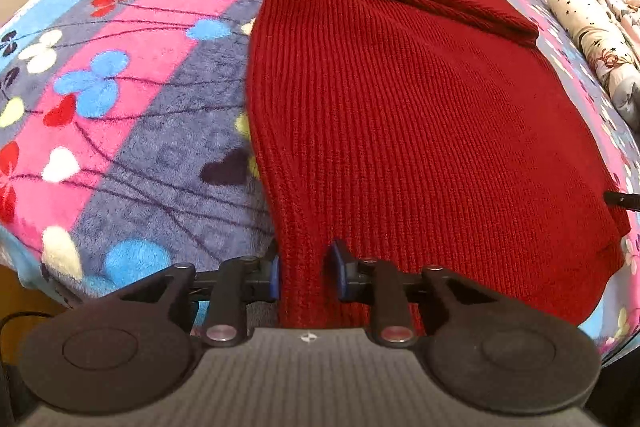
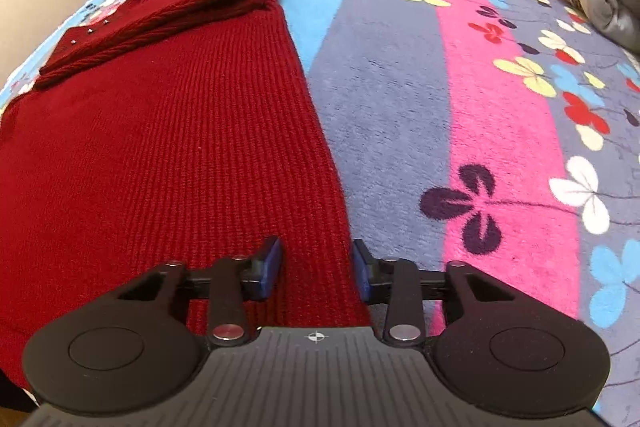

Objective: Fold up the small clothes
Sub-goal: 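Move both open tools to the sweater hem, then grasp the sweater hem with the left tool while the right tool grasps it too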

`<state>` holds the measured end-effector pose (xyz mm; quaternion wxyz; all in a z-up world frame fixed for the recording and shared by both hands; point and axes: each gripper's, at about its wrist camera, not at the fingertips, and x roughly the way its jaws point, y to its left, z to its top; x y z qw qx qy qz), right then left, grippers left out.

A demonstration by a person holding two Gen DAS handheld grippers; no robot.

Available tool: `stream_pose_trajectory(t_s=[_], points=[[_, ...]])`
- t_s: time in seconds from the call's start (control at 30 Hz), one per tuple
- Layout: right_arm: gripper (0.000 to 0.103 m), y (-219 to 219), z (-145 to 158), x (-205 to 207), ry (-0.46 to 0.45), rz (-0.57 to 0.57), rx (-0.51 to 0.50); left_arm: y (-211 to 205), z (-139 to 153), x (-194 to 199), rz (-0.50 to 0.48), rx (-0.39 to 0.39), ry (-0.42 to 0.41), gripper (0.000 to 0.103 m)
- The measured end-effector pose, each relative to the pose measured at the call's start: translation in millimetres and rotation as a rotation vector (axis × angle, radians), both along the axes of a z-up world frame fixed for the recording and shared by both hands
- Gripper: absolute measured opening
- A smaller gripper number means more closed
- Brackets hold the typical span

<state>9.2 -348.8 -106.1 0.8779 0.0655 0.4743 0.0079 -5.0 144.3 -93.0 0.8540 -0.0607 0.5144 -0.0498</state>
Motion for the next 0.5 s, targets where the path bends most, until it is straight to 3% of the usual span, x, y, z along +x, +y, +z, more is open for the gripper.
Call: stream_pose_trajectory(t_s=[0.1, 0.27, 0.37, 0.4, 0.43, 0.5], points=[[0.05, 1.1, -0.5, 0.6, 0.008, -0.005, -0.019, -0.7, -1.7, 1.5, -0.006, 0.012, 0.005, 0.03], [0.049, 4.0, -0.9, 1.9, 0.01, 0.012, -0.025, -3.3, -2.1, 2.6, -0.012, 0.028, 0.002, 0.03], [0.038, 7.9, 0.6, 0.9, 0.001, 0.033, -0.022, -4.0, -1.4, 2.8, -0.011, 0.031, -0.004, 0.028], [0.035, 8.9, 1.4, 0.2, -0.003, 0.036, -0.024, -4.0, -0.4, 2.2, -0.011, 0.034, -0.012, 0.025], [0.032, 9.1, 2.2, -0.2, -0.007, 0.037, -0.025, -4.2, 0.7, 2.3, -0.011, 0.035, -0.022, 0.016], [0.021, 8.4, 5.4, -0.4, -0.022, 0.031, -0.024, -4.5, 7.5, -0.2, -0.009, 0.047, -0.066, 0.014]])
